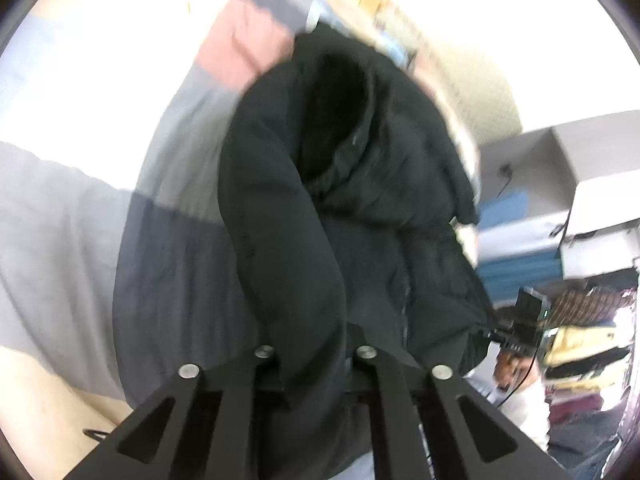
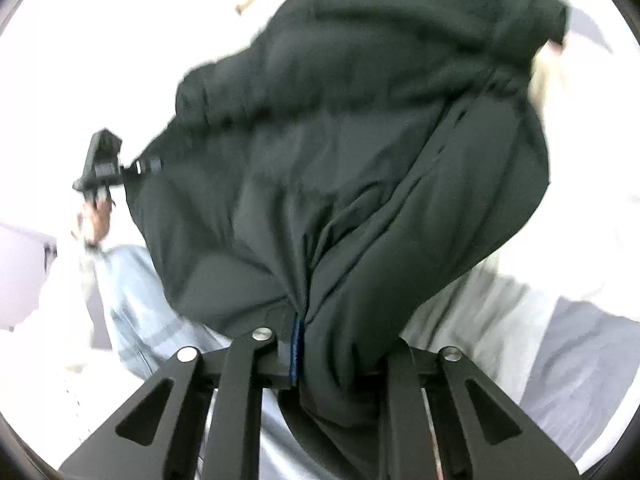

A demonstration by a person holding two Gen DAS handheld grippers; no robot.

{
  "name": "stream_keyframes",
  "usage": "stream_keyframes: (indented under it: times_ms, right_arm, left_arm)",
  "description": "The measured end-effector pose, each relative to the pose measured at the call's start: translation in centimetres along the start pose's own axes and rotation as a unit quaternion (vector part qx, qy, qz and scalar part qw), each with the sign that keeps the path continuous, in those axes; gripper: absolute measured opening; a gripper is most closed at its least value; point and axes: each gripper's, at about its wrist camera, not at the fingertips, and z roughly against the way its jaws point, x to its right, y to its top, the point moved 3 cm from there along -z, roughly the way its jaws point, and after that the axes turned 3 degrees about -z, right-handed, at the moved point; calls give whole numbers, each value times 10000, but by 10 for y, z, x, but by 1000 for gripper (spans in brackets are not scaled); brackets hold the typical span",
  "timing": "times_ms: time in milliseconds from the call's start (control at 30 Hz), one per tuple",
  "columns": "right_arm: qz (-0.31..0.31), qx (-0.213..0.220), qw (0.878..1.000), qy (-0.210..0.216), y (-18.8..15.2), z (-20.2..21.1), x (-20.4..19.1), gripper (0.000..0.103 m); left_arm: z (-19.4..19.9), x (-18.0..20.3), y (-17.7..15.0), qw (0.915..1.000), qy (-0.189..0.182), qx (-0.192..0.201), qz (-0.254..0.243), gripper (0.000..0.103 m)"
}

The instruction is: Fold large clothes

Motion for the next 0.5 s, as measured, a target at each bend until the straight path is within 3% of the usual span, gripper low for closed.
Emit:
stream_keyframes:
  times_ms: [133, 267, 500]
  right_arm:
    - [-256, 688, 9973, 1, 3, 43, -1, 13]
    - [-542, 1307, 9897, 224, -17, 76, -15, 13]
    - [-844, 1894, 9762, 634, -62, 124, -29, 13]
  left_arm:
    - [41, 21, -5, 9986, -235, 466, -5, 6]
    - [82, 37, -22, 9965, -394, 732, -22, 5]
    - [132, 90, -68, 9932, -537, 999, -249, 5]
